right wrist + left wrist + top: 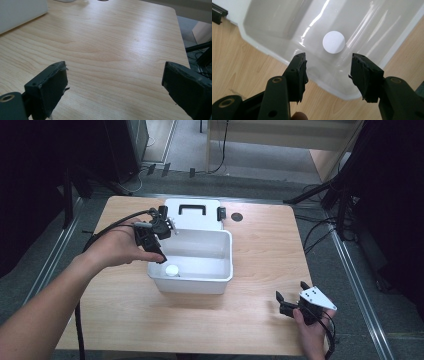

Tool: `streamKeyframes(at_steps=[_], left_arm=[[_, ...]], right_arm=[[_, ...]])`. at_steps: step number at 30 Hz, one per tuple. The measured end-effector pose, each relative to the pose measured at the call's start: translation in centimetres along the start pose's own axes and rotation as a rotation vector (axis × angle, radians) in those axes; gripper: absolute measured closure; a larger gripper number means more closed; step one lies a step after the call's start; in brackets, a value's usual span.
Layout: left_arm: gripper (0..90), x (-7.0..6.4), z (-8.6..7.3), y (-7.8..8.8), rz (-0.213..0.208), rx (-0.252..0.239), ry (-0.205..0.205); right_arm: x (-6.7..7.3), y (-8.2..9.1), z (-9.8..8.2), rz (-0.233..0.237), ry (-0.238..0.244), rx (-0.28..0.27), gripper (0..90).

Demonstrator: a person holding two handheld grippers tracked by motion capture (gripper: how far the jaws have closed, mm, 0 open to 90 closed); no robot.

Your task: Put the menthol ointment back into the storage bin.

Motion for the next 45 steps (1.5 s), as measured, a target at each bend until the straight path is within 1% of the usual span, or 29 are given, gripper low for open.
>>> streamKeyframes(at_steps=[2,4,5,6,8,10,11,12,13,15,16,17,20,21,22,23,24,25,28,32,33,34,35,38,40,42,43,44,45], left_arm=[[47.3,0.1,-0.3,0.3,0.005,-0.002,0.005],[47.4,0.5,-1.1,0.7,0.007,-0.006,0.020],[47.4,0.5,-1.1,0.7,0.007,-0.006,0.020],[47.4,0.8,-1.8,0.8,0.011,0.000,0.026],[47.4,1.1,-2.4,0.9,0.011,0.003,0.038],[47.4,1.2,-2.7,1.0,0.013,0.003,0.043],[47.4,1.4,-3.4,1.1,0.011,0.004,0.052],[47.4,1.4,-3.4,1.1,0.011,0.004,0.052],[47.3,1.5,-4.1,1.2,0.009,-0.002,0.069],[47.4,1.6,-4.5,1.3,0.009,0.000,0.069],[47.4,1.6,-4.7,1.3,0.007,-0.003,0.075],[47.3,1.8,-5.5,1.1,0.004,-0.002,0.082],[47.2,1.9,-6.1,0.9,-0.001,-0.008,0.098],[47.2,2.0,-6.9,0.4,-0.008,-0.005,0.108],[47.0,2.0,-6.9,0.4,-0.008,-0.005,0.108],[47.0,2.2,-7.6,0.0,-0.014,-0.008,0.127],[46.8,2.2,-7.6,0.0,-0.014,-0.008,0.127],[46.6,2.1,-8.0,-0.2,-0.018,-0.013,0.140],[46.5,1.9,-9.3,-1.2,-0.032,-0.009,0.151],[45.6,1.6,-10.2,-2.0,-0.039,-0.005,0.159],[45.3,1.5,-10.8,-2.7,-0.047,-0.006,0.172],[44.7,1.5,-10.8,-2.7,-0.047,-0.006,0.172],[44.2,1.5,-11.3,-3.3,-0.047,-0.011,0.189],[41.8,1.5,-12.1,-4.1,-0.047,-0.015,0.213],[40.3,1.6,-12.3,-4.3,-0.044,-0.019,0.221],[40.4,1.8,-12.9,-4.8,-0.020,-0.037,0.249],[40.1,1.9,-13.3,-5.1,-0.019,-0.067,0.287],[38.9,1.9,-13.3,-5.1,-0.019,-0.067,0.287],[37.3,1.9,-13.5,-5.3,-0.014,-0.083,0.306]], right_arm=[[0.0,0.0,0.0,0.000,-0.001,0.001,6.5],[0.0,0.0,0.0,-0.001,0.000,0.001,6.5],[0.0,0.0,0.0,-0.001,0.000,0.001,6.5],[0.0,0.0,0.0,-0.002,0.000,0.001,6.5],[0.0,0.0,0.0,-0.002,0.001,0.001,6.5],[0.0,0.0,0.0,-0.002,-0.001,0.002,6.5],[0.0,0.0,0.0,-0.002,-0.001,0.002,6.5],[0.0,0.0,0.0,-0.002,0.000,0.002,6.5],[0.0,0.0,0.0,-0.003,0.001,0.002,6.5],[0.0,0.0,0.0,-0.003,0.001,0.003,6.6],[0.0,0.0,0.0,-0.003,0.001,0.003,6.5],[0.0,0.0,0.0,-0.003,0.001,0.003,6.5],[0.0,0.0,0.0,-0.003,0.002,0.002,6.5],[0.0,0.0,0.0,-0.004,0.002,0.003,6.5],[0.0,0.0,0.0,-0.004,0.002,0.003,6.5],[0.0,0.0,0.0,-0.004,0.002,0.003,6.5],[0.0,0.0,0.0,-0.004,0.002,0.003,6.5],[0.0,0.0,0.0,-0.003,0.001,0.003,6.6],[0.0,0.0,0.0,-0.004,0.000,0.004,6.5],[0.0,0.0,0.0,-0.005,0.001,0.004,6.5],[0.0,0.0,0.0,-0.005,0.000,0.004,6.5],[0.0,0.0,0.0,-0.005,0.000,0.004,6.5],[0.0,0.0,0.0,-0.005,0.000,0.004,6.5],[0.0,-0.1,0.0,-0.006,0.002,0.004,6.5],[0.0,-0.1,0.0,-0.006,0.002,0.004,6.5],[0.0,-0.1,0.0,-0.006,0.002,0.004,6.6],[0.0,-0.1,0.0,-0.006,0.002,0.005,6.5],[0.0,-0.1,0.0,-0.007,0.002,0.005,6.5],[0.0,-0.1,0.0,-0.007,0.006,0.004,6.5]])
Point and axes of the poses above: each handheld gripper's, and its own axes: y roughly backward along the jaws, z roughly out of its top, x roughly to its left, the point moved 7 cm from there along -y, roughly forward along the jaws, and after that the axes turned 10 degrees about x, right-handed, at the moved point
